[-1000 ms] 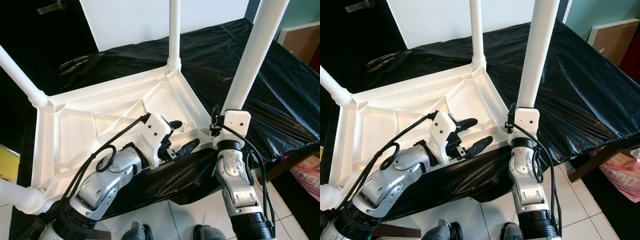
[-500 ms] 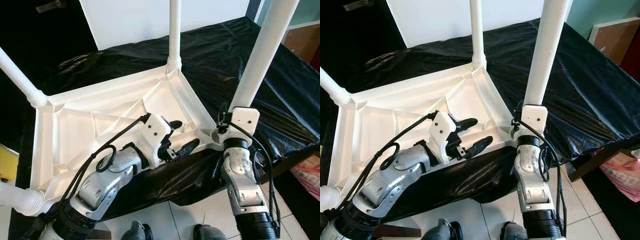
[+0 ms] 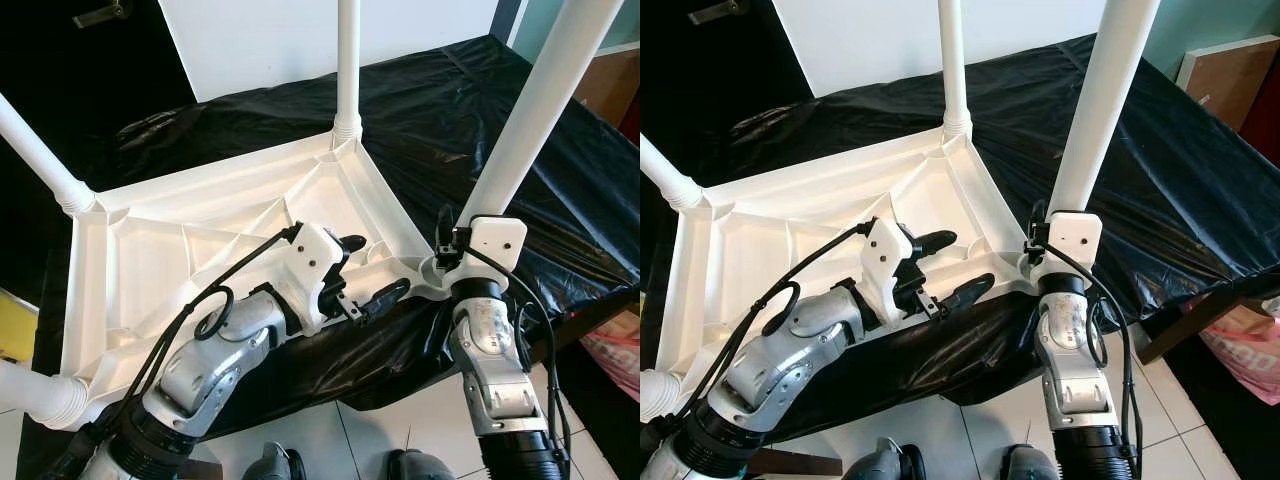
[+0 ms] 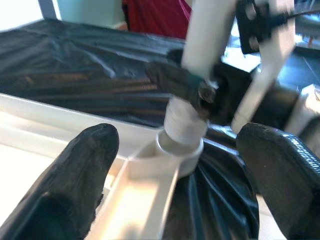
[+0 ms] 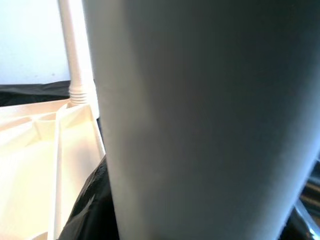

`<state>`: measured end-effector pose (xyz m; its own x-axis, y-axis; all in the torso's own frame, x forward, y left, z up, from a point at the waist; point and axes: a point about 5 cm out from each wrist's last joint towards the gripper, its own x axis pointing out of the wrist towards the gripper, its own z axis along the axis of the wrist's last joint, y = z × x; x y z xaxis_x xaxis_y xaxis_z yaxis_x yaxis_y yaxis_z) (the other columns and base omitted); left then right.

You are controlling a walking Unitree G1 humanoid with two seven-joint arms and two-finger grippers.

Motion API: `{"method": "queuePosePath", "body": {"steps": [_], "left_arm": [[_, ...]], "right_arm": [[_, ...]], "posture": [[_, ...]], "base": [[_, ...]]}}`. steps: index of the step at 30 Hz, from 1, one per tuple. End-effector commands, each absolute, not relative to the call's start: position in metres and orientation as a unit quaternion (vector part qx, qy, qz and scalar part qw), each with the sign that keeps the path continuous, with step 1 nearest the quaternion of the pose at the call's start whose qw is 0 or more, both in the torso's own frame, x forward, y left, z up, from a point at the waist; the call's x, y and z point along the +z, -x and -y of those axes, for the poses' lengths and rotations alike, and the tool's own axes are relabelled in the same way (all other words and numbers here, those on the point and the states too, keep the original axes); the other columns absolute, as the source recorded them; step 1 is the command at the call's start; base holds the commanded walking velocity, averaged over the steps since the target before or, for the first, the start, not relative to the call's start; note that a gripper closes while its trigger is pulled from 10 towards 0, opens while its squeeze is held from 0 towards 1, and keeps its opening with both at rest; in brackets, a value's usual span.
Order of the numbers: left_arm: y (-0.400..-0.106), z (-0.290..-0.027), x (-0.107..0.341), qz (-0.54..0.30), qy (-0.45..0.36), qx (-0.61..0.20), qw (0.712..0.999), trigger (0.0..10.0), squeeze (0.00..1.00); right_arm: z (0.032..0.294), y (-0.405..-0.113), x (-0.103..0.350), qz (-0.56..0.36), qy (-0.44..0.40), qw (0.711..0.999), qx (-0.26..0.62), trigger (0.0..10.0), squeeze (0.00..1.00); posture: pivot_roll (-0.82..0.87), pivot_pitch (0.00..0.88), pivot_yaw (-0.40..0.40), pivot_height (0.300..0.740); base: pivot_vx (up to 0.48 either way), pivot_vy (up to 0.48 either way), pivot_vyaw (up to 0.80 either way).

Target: Building children table

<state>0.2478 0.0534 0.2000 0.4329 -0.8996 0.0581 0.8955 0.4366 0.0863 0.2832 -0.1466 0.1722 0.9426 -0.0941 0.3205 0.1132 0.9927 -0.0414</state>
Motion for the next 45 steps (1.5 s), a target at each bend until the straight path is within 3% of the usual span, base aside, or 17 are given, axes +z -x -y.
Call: {"method": "queuePosePath", "body": {"steps": [1,3,5,7,14,20,22,27,32,36,41,43,45], "left_arm": [[-0.245,-0.052,0.202,0.044,-0.018,-0.581,0.813,10.0,1.00],[-0.248,-0.051,0.207,0.055,-0.018,-0.580,0.813,10.0,1.00],[-0.252,-0.046,0.219,0.071,-0.015,-0.582,0.810,10.0,0.00],[-0.252,-0.046,0.219,0.071,-0.015,-0.582,0.810,10.0,0.00],[-0.272,-0.049,0.255,0.090,0.032,-0.584,0.806,10.0,0.00],[-0.272,-0.049,0.260,0.096,0.026,-0.594,0.798,10.0,0.00],[-0.269,-0.046,0.266,0.112,0.016,-0.621,0.776,10.0,0.00],[-0.265,-0.042,0.270,0.122,0.001,-0.645,0.755,10.0,0.00],[-0.259,-0.036,0.272,0.121,-0.038,-0.683,0.719,10.0,0.00],[-0.258,-0.034,0.272,0.121,-0.047,-0.690,0.712,10.0,0.00],[-0.254,-0.029,0.275,0.126,-0.068,-0.713,0.686,10.0,0.00],[-0.249,-0.026,0.279,0.121,-0.069,-0.738,0.660,10.0,0.00],[-0.249,-0.025,0.280,0.122,-0.068,-0.742,0.656,10.0,0.00]], "right_arm": [[0.147,-0.283,0.178,0.169,0.024,0.984,-0.039,10.0,0.00],[0.150,-0.285,0.183,0.173,0.027,0.984,-0.023,10.0,0.00],[0.156,-0.290,0.193,0.180,0.033,0.983,0.021,10.0,0.00],[0.156,-0.290,0.193,0.180,0.033,0.983,0.021,10.0,0.00],[0.166,-0.300,0.213,0.156,0.059,0.969,0.181,10.0,0.00],[0.164,-0.301,0.212,0.136,0.072,0.961,0.230,10.0,0.00],[0.162,-0.301,0.210,0.113,0.099,0.948,0.281,10.0,0.00],[0.161,-0.299,0.207,0.088,0.120,0.935,0.323,10.0,0.00],[0.162,-0.289,0.200,0.045,0.158,0.899,0.407,10.0,0.00],[0.163,-0.288,0.200,0.038,0.158,0.894,0.418,10.0,0.00],[0.163,-0.284,0.199,0.017,0.163,0.878,0.450,10.0,0.00],[0.162,-0.282,0.196,0.002,0.174,0.863,0.474,10.0,0.00],[0.162,-0.281,0.195,-0.002,0.177,0.859,0.481,10.0,0.00]], "posture": [[-0.07,0.112,0.062,0.740],[-0.07,0.112,0.061,0.740],[-0.07,0.111,0.058,0.740],[-0.07,0.111,0.058,0.740],[-0.08,0.104,0.046,0.740],[-0.08,0.102,0.047,0.740],[-0.07,0.099,0.046,0.740],[-0.07,0.097,0.046,0.740],[-0.07,0.095,0.041,0.740],[-0.07,0.095,0.040,0.740],[-0.07,0.097,0.039,0.740],[-0.07,0.094,0.037,0.740],[-0.07,0.094,0.037,0.740]], "base": [[0.000,0.000,0.00],[0.000,0.000,0.00],[0.000,0.000,0.00],[0.000,0.000,0.00],[0.000,0.000,0.00],[0.000,0.000,0.00],[0.000,0.000,0.00],[0.000,0.000,0.00],[0.000,0.000,0.00],[0.000,0.000,0.00],[0.000,0.000,0.00],[0.000,0.000,0.00],[0.000,0.000,0.00]]}}
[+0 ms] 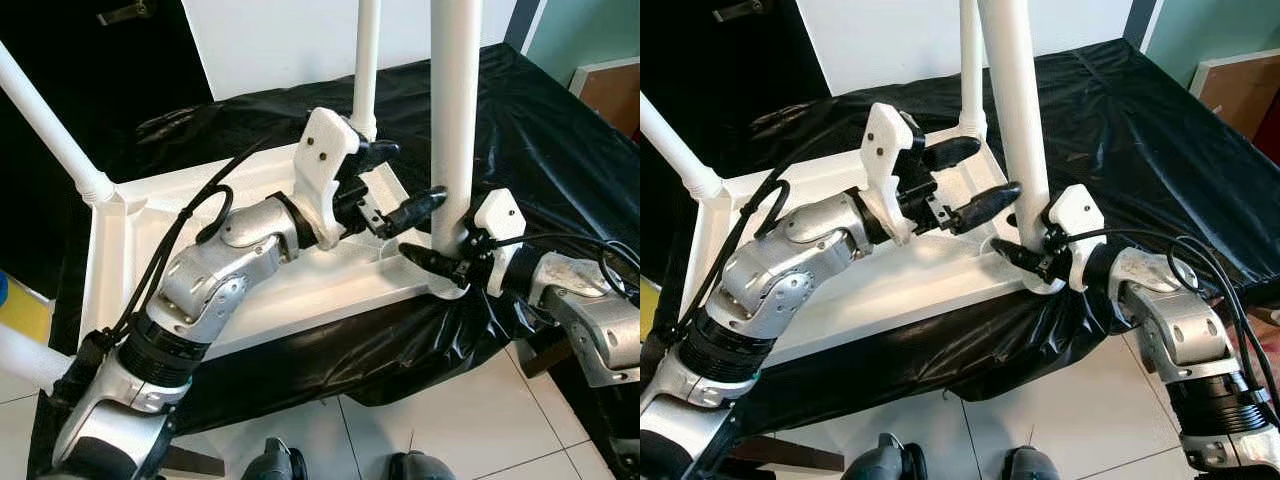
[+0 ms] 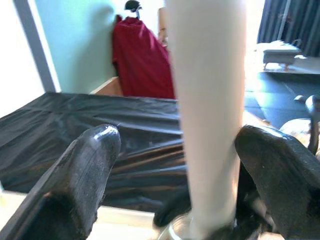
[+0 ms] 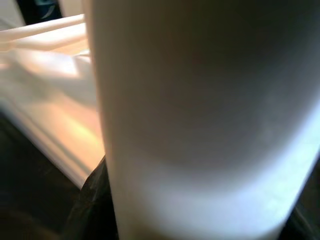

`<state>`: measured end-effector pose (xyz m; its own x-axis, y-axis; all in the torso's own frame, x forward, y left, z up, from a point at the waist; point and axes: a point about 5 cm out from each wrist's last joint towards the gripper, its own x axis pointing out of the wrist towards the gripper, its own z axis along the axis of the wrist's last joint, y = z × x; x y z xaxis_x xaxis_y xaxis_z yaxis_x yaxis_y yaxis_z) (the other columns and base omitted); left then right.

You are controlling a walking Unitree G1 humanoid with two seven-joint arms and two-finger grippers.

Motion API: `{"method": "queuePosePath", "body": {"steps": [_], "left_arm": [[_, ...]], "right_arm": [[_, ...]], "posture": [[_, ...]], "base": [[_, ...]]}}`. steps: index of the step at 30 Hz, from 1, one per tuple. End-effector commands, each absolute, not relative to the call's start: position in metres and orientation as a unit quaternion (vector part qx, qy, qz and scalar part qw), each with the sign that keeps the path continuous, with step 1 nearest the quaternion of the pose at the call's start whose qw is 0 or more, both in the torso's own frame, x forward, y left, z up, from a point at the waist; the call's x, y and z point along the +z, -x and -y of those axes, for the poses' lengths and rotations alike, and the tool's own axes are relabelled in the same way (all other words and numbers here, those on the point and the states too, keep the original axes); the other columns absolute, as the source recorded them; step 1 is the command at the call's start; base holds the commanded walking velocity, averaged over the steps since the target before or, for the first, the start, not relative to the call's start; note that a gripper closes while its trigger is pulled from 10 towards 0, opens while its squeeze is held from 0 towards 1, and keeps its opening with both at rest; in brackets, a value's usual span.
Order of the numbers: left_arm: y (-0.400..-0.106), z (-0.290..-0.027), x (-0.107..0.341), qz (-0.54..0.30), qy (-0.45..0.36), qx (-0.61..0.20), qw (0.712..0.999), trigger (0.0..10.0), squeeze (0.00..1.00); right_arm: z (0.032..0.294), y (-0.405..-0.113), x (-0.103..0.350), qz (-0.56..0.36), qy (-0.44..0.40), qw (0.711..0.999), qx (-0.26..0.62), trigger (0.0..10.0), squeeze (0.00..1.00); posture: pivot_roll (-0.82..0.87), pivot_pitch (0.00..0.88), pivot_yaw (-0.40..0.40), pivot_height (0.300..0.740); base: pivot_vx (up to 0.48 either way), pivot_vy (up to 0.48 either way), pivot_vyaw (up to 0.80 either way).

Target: Building children table

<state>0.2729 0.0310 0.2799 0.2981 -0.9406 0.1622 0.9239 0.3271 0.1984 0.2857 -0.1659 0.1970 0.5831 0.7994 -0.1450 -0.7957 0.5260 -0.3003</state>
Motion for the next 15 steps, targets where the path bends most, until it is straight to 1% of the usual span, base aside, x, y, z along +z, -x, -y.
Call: {"method": "queuePosePath", "body": {"steps": [1,3,5,8,9,11,15], "left_arm": [[-0.249,-0.025,0.280,0.122,-0.068,-0.742,0.656,10.0,0.00],[-0.248,-0.024,0.282,0.121,-0.061,-0.752,0.645,10.0,0.00],[-0.248,-0.024,0.283,0.121,-0.060,-0.756,0.641,10.0,0.00],[-0.246,-0.024,0.289,0.123,-0.041,-0.771,0.624,10.0,0.00],[-0.246,-0.024,0.289,0.123,-0.041,-0.771,0.624,10.0,0.00],[-0.246,-0.023,0.291,0.115,-0.024,-0.780,0.615,10.0,0.00],[-0.245,-0.024,0.294,0.111,-0.004,-0.788,0.606,10.0,0.00]], "right_arm": [[0.162,-0.281,0.195,-0.002,0.177,0.859,0.481,10.0,0.00],[0.160,-0.280,0.195,-0.008,0.180,0.850,0.495,10.0,0.00],[0.160,-0.280,0.195,-0.009,0.180,0.847,0.500,10.0,0.00],[0.158,-0.278,0.193,-0.021,0.187,0.833,0.520,10.0,0.00],[0.158,-0.278,0.193,-0.021,0.187,0.833,0.520,10.0,0.00],[0.156,-0.274,0.190,-0.031,0.192,0.820,0.539,10.0,0.00],[0.156,-0.273,0.189,-0.036,0.194,0.815,0.545,10.0,0.00]], "posture": [[-0.07,0.094,0.037,0.740],[-0.08,0.091,0.037,0.740],[-0.08,0.091,0.037,0.740],[-0.08,0.089,0.038,0.740],[-0.08,0.089,0.038,0.740],[-0.08,0.088,0.037,0.740],[-0.08,0.086,0.038,0.740]], "base": [[0.000,0.000,0.00],[0.000,0.000,0.00],[0.000,0.000,0.00],[0.000,0.000,0.00],[0.000,0.000,0.00],[0.000,0.000,0.00],[0.000,0.000,0.00]]}}
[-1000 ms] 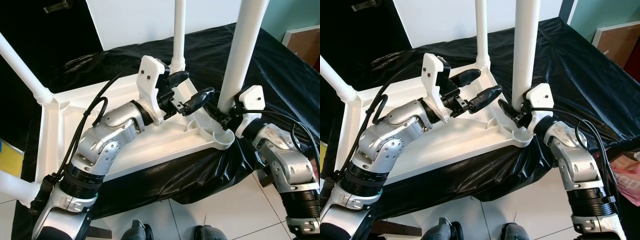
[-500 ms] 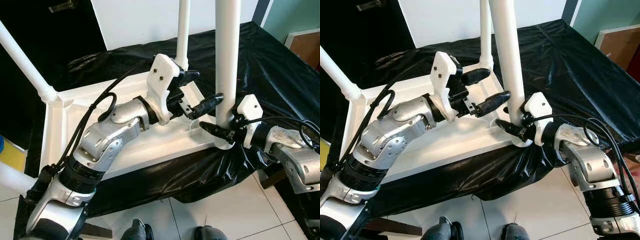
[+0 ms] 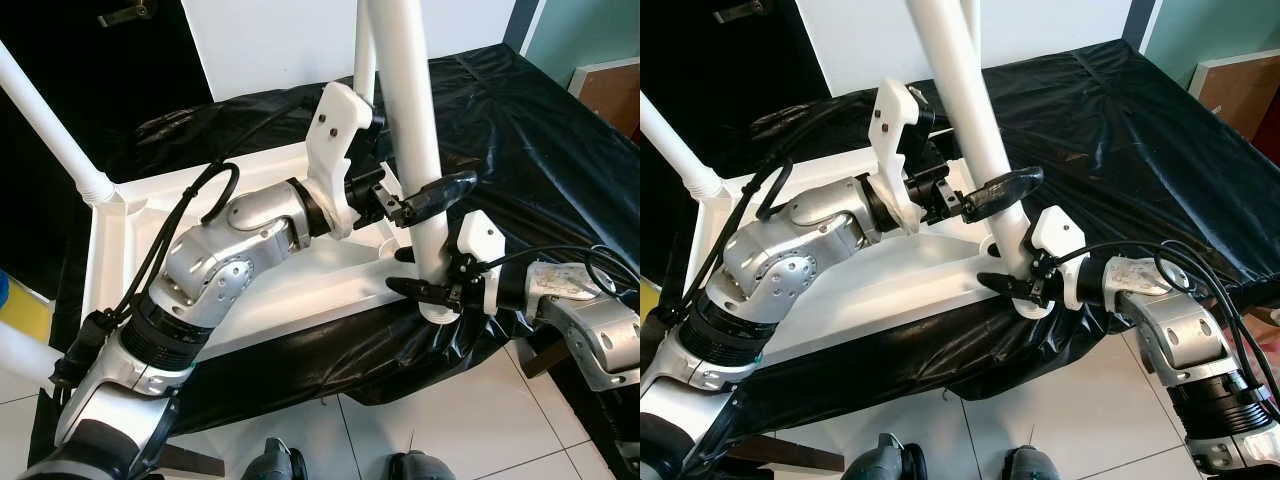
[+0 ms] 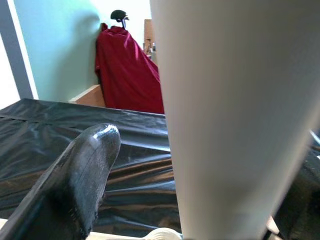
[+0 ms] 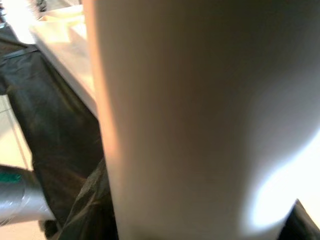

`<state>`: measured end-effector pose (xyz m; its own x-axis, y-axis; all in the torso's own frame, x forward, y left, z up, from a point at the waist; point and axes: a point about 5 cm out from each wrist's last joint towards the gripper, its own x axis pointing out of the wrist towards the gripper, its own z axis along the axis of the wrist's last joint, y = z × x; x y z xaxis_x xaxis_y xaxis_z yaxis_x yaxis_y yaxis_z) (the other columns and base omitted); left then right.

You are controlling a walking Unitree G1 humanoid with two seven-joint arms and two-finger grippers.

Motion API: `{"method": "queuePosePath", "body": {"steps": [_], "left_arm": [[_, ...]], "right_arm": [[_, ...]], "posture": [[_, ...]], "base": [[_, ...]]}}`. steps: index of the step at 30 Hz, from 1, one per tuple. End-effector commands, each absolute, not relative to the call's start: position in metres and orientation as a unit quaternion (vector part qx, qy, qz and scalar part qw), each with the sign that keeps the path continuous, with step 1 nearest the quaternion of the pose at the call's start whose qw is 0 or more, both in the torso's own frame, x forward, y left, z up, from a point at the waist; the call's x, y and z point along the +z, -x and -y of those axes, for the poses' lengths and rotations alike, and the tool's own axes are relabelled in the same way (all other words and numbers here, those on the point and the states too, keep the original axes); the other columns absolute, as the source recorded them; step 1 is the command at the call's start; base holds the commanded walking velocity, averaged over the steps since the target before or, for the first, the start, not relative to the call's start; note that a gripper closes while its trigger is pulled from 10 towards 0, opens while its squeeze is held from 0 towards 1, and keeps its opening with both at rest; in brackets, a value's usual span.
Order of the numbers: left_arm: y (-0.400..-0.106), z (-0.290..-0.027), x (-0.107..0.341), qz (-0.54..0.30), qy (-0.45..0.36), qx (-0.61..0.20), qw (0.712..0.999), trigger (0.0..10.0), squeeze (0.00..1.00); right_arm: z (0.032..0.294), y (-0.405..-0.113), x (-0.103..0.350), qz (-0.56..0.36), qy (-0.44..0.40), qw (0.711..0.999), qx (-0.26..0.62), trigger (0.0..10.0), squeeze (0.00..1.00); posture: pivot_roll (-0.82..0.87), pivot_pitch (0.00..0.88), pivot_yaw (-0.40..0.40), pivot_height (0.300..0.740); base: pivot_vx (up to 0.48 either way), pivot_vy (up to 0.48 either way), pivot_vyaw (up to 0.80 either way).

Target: Building children table

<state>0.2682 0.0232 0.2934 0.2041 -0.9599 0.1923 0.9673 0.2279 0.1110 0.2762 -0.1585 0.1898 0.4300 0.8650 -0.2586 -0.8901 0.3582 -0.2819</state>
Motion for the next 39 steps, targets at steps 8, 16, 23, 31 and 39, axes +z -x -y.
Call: {"method": "queuePosePath", "body": {"steps": [8,16,23,31,39], "left_arm": [[-0.244,-0.026,0.298,0.107,0.027,-0.796,0.595,0.0,0.00],[-0.250,-0.026,0.299,0.110,0.024,-0.779,0.617,0.0,0.00],[-0.254,-0.025,0.301,0.114,0.020,-0.766,0.632,1.1,0.00],[-0.283,-0.019,0.317,0.139,0.012,-0.661,0.737,10.0,0.00],[-0.307,-0.028,0.328,0.151,0.039,-0.566,0.810,10.0,0.00]], "right_arm": [[0.156,-0.274,0.189,-0.034,0.195,0.814,0.546,10.0,0.00],[0.153,-0.276,0.189,-0.026,0.181,0.825,0.534,10.0,0.00],[0.151,-0.278,0.189,-0.019,0.167,0.837,0.520,10.0,0.90],[0.147,-0.291,0.203,0.039,0.143,0.880,0.452,10.0,0.00],[0.136,-0.305,0.199,0.065,0.147,0.923,0.350,10.0,0.00]], "posture": [[-0.08,0.080,0.038,0.740],[-0.08,0.066,0.044,0.740],[-0.08,0.064,0.048,0.740],[-0.09,0.053,0.062,0.740],[-0.08,0.054,0.072,0.740]], "base": [[0.000,0.000,0.00],[0.000,0.000,0.00],[0.000,0.000,0.00],[0.000,0.000,0.00],[0.000,0.000,0.00]]}}
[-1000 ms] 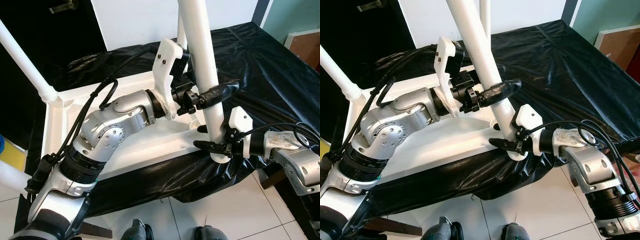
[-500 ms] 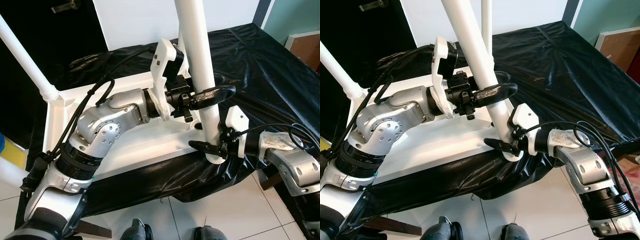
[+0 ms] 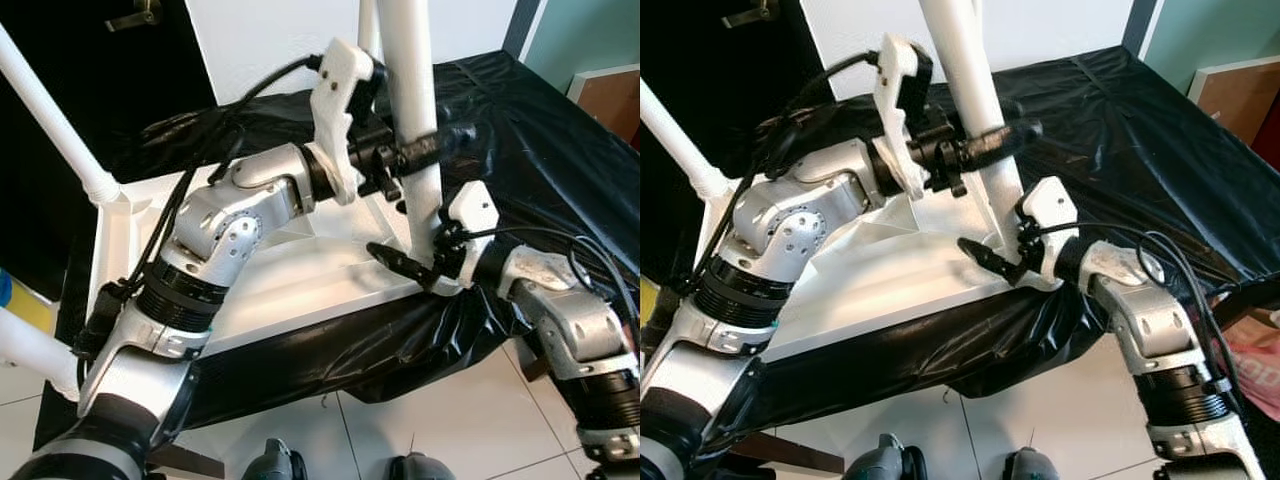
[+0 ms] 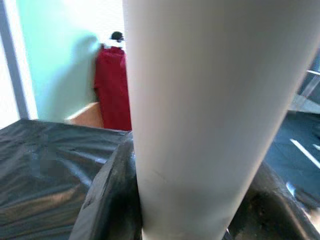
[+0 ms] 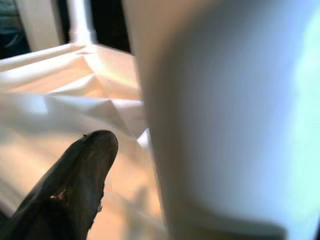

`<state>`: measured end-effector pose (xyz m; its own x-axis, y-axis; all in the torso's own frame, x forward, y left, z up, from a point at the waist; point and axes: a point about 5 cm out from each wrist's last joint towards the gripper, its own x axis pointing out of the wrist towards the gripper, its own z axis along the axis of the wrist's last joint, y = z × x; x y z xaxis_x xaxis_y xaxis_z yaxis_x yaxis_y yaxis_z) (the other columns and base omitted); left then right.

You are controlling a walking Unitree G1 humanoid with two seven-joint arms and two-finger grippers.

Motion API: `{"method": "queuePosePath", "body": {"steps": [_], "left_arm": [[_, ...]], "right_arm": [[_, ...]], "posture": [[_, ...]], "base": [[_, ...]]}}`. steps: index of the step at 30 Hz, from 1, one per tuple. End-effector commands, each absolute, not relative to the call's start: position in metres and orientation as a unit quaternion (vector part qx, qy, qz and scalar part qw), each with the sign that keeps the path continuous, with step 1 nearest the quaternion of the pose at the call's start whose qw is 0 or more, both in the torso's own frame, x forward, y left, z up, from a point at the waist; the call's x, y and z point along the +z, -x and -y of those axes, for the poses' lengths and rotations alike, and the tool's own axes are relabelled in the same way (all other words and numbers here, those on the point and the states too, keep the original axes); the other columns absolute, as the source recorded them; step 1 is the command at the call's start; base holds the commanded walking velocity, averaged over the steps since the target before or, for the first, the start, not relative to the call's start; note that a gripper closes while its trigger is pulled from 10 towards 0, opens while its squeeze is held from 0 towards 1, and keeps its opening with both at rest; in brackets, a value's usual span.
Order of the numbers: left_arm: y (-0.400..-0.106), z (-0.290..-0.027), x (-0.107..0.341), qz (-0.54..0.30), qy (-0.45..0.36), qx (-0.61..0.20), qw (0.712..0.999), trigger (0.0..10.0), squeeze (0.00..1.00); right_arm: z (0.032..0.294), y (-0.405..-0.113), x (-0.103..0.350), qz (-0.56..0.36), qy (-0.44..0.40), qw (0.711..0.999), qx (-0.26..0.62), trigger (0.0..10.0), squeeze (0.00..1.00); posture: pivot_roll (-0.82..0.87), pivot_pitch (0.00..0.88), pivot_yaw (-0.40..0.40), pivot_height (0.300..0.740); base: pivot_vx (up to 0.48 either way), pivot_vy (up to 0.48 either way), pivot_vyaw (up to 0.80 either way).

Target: Building children table

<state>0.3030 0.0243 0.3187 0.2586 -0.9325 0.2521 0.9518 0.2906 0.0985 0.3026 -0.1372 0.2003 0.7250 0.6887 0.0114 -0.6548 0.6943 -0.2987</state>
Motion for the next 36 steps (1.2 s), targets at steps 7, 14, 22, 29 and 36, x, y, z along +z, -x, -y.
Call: {"method": "queuePosePath", "body": {"steps": [7,14,22,29,36], "left_arm": [[-0.326,-0.033,0.334,0.145,0.071,-0.494,0.855,10.0,0.00],[-0.333,-0.026,0.338,0.153,0.062,-0.439,0.883,10.0,0.00],[-0.333,-0.015,0.339,0.159,0.055,-0.404,0.899,10.0,0.00],[-0.333,-0.004,0.338,0.154,0.054,-0.395,0.904,10.0,0.00],[-0.325,0.013,0.337,0.151,0.055,-0.410,0.898,10.0,0.00]], "right_arm": [[0.121,-0.312,0.193,0.073,0.135,0.943,0.294,10.0,0.00],[0.112,-0.323,0.187,0.087,0.173,0.961,0.195,10.0,0.00],[0.107,-0.332,0.189,0.109,0.177,0.971,0.117,10.0,0.00],[0.101,-0.337,0.192,0.124,0.183,0.971,0.092,10.0,0.00],[0.096,-0.347,0.197,0.151,0.206,0.965,0.068,10.0,0.00]], "posture": [[-0.08,0.056,0.069,0.740],[-0.07,0.061,0.068,0.740],[-0.07,0.069,0.066,0.740],[-0.07,0.077,0.065,0.740],[-0.06,0.077,0.055,0.740]], "base": [[0.000,0.000,0.00],[0.000,0.000,0.00],[0.000,0.000,0.00],[0.000,0.000,0.00],[0.000,0.000,0.00]]}}
